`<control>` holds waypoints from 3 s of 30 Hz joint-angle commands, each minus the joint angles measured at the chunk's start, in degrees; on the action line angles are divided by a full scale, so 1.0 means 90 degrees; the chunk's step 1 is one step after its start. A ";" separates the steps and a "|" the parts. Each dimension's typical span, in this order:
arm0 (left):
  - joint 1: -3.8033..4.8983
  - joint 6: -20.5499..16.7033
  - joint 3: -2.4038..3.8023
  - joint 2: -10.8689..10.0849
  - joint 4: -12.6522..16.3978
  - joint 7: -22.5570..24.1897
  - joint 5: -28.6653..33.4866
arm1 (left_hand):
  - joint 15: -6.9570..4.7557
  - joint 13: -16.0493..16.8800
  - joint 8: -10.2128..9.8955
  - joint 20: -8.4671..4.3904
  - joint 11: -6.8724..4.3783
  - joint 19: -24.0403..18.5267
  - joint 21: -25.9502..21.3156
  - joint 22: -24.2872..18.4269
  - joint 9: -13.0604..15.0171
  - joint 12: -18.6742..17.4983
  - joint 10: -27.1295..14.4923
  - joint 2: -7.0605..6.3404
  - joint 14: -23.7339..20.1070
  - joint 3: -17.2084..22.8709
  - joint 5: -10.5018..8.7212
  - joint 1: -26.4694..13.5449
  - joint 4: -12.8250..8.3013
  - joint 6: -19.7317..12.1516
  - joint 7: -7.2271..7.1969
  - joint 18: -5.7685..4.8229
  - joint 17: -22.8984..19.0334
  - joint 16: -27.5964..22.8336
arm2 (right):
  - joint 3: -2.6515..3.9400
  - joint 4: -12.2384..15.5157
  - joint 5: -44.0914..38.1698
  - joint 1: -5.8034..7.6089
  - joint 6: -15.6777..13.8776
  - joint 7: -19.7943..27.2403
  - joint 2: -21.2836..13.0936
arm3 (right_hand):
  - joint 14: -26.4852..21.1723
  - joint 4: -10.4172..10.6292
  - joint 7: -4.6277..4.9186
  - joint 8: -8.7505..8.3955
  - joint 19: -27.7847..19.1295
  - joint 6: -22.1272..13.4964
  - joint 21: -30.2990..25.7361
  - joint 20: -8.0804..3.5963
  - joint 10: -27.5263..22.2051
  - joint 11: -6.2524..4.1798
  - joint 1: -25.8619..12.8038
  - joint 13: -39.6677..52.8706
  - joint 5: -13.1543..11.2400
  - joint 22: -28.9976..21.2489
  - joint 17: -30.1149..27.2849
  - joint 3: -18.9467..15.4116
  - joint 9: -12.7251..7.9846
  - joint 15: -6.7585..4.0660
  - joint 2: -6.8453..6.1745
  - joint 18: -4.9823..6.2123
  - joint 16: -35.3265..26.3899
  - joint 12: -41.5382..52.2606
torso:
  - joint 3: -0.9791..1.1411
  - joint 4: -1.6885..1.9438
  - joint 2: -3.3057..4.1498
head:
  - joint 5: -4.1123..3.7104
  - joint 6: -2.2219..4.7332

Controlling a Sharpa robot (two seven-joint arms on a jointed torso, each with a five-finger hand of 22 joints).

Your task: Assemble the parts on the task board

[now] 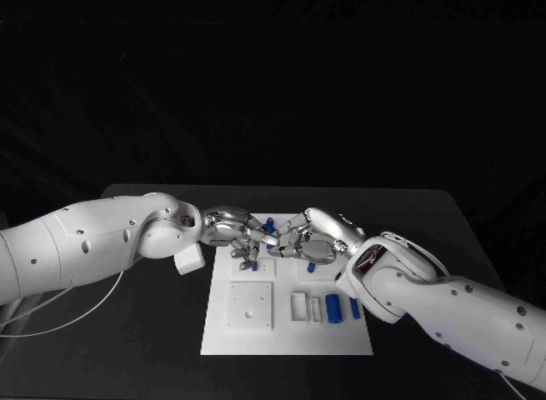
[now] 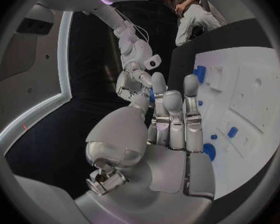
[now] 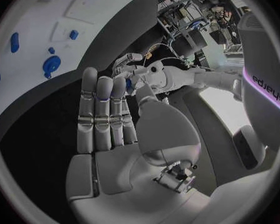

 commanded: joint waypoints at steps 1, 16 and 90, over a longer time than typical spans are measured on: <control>0.0007 -0.0039 0.0006 0.0023 0.0026 0.0058 -0.0018 | -0.0026 0.0005 0.0034 -0.0038 -0.0002 0.0007 0.0026 0.0101 0.0687 -0.0036 0.0058 0.0042 0.0032 -0.0019 0.0044 0.0064 -0.0017 0.0109 -0.0092 -0.0102 0.0010 -0.0009 | -0.0002 0.0002 -0.0019 -0.0006 0.0135 0.0032 0.0031 | -0.0017 0.0001 0.0000 -0.0014 0.0003 0.0030 0.0023 -0.0036 0.0002 -0.0022 -0.0056 0.0006 -0.0022 0.0005 0.0006 0.0018 0.0001 -0.0035 0.0020 -0.0094 0.0033 0.0037 | 0.0002 -0.0007 -0.0001 | 0.0010 -0.0004; 0.0007 -0.0034 0.0005 0.0025 0.0030 0.0063 -0.0019 | -0.0025 0.0004 0.0027 -0.0037 0.0001 0.0006 0.0025 0.0099 0.0686 -0.0050 0.0057 0.0041 0.0031 -0.0028 0.0044 0.0051 -0.0022 0.0107 -0.0089 -0.0101 0.0016 -0.0021 | -0.0012 -0.0048 -0.0201 -0.0007 0.0329 -0.0058 0.0069 | -0.0046 -0.0152 -0.0040 -0.0009 -0.0046 0.0190 0.0044 -0.0041 0.0006 -0.0039 -0.0190 0.0076 -0.0219 0.0162 -0.0018 0.0720 0.0006 -0.0043 -0.0112 -0.0089 0.0088 0.0013 | 0.0005 -0.0009 0.0001 | 0.0023 -0.0005; 0.0007 0.0228 0.0005 0.0018 -0.0073 -0.0130 0.0099 | 0.0046 -0.0001 -0.0233 0.0043 0.0058 0.0003 -0.0078 0.0098 -0.0590 -0.0055 -0.0119 -0.0395 -0.0023 -0.0345 0.0056 -0.0062 0.0098 0.0143 0.0013 -0.0048 -0.0058 -0.0088 | -0.0024 -0.0037 -0.0285 -0.0038 0.0092 -0.0020 0.0025 | -0.0030 -0.0199 -0.0144 -0.0006 -0.0096 0.0554 0.0133 -0.0079 0.0069 -0.0089 -0.0130 0.0102 -0.0658 0.0441 0.0002 0.1648 0.0028 -0.0078 -0.0235 -0.0088 0.0138 -0.0020 | 0.0004 -0.0007 0.0001 | 0.0002 -0.0037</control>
